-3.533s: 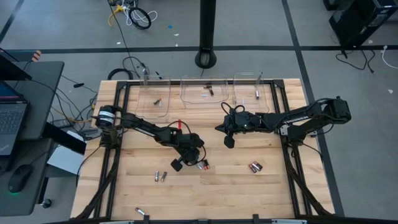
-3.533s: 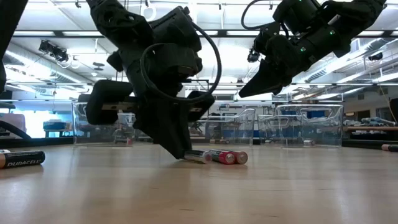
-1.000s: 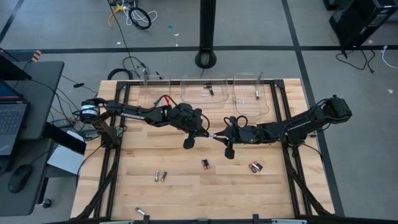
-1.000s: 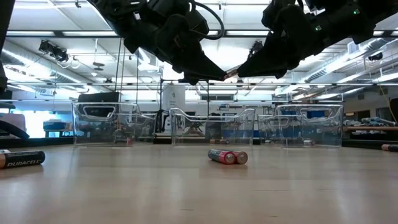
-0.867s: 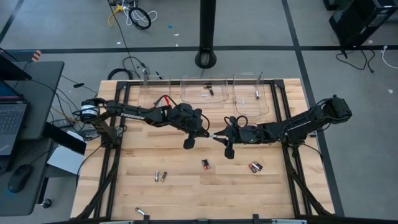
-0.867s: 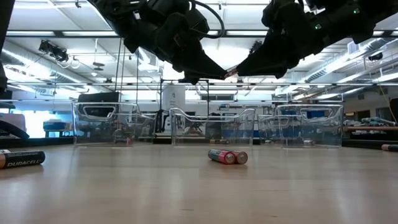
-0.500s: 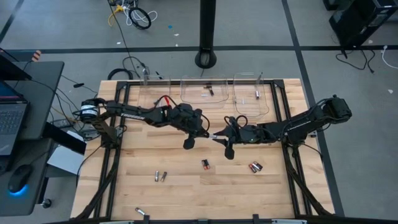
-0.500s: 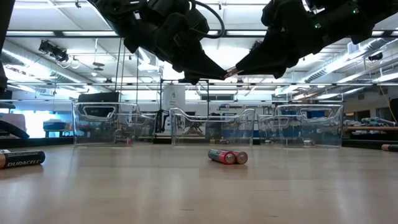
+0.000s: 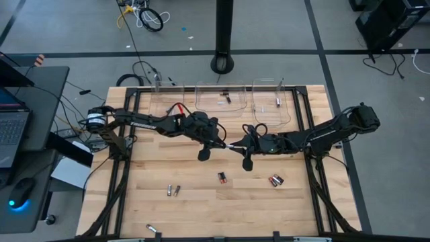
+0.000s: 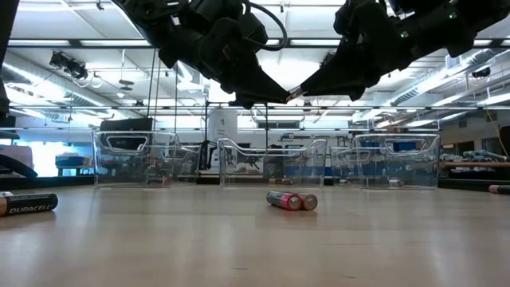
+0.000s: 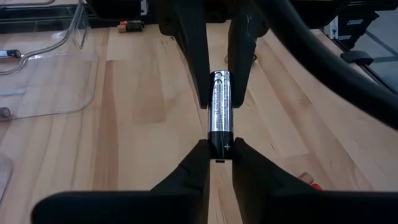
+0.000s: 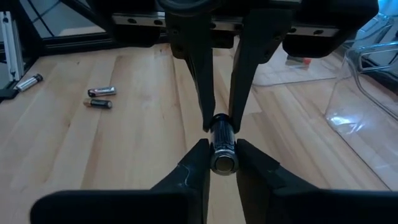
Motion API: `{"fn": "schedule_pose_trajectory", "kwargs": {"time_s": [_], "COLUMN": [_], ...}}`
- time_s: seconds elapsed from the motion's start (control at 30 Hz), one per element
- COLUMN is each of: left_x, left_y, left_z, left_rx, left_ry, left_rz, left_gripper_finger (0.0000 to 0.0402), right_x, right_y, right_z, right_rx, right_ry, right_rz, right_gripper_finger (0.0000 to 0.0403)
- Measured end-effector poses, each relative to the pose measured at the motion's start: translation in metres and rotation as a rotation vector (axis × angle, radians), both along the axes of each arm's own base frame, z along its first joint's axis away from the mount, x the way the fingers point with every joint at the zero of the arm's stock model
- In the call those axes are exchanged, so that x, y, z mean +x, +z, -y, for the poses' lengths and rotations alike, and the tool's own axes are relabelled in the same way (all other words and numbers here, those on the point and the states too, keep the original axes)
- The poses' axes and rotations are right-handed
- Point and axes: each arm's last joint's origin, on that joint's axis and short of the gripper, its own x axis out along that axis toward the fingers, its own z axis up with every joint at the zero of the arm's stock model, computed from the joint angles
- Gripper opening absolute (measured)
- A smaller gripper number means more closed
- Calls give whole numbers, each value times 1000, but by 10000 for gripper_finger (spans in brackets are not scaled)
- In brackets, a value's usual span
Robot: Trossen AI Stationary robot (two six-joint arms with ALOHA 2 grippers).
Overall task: Sort batteries
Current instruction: Put the silver battery into the right transparent bin
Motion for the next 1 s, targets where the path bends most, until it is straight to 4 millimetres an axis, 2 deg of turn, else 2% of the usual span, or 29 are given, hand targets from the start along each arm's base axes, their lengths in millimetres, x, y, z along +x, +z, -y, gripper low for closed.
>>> {"fn": "schedule_pose_trajectory", "kwargs": {"time_s": [0.23,0.4,0.67,0.8,1.0], "left_x": [1,2,2,-5,-34], "left_y": [2,4,7,14,4], "left_z": [0,-1,-4,-6,-8], "left_rx": [47,74,203,221,207], "left_ry": [-14,1,35,59,98], "left_rz": [34,55,77,145,238], "left_gripper_finger": [99,104,106,106,106], "right_x": [1,4,14,15,9], "right_y": [0,5,23,32,55], "right_z": [6,10,18,28,48], "right_rx": [4,1,-42,-62,-104], "right_ry": [-14,-24,-43,-96,-209], "right_rz": [2,-26,-116,-202,-332], "right_gripper_finger": [64,64,66,67,66]}}
